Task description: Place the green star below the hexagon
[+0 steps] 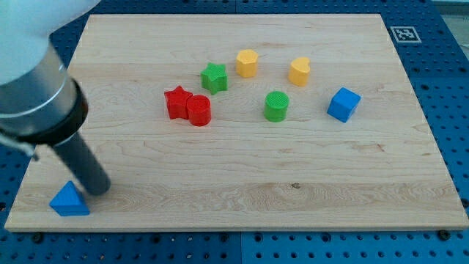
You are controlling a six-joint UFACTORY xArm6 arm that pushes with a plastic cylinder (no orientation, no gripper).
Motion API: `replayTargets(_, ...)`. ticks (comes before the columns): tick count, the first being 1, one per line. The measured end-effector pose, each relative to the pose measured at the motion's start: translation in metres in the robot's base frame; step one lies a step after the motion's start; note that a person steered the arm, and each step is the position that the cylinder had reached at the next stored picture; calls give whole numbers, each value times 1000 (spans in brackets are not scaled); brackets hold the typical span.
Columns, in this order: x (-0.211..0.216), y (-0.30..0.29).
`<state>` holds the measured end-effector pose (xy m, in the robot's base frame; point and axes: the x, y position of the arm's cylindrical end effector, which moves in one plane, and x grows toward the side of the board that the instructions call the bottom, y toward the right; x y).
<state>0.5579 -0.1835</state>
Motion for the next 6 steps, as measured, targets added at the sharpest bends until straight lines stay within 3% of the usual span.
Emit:
replayTargets(2,-139,4)
replayTargets(3,-188,59)
replayTargets(4,-189,136)
replayTargets(6,-189,173)
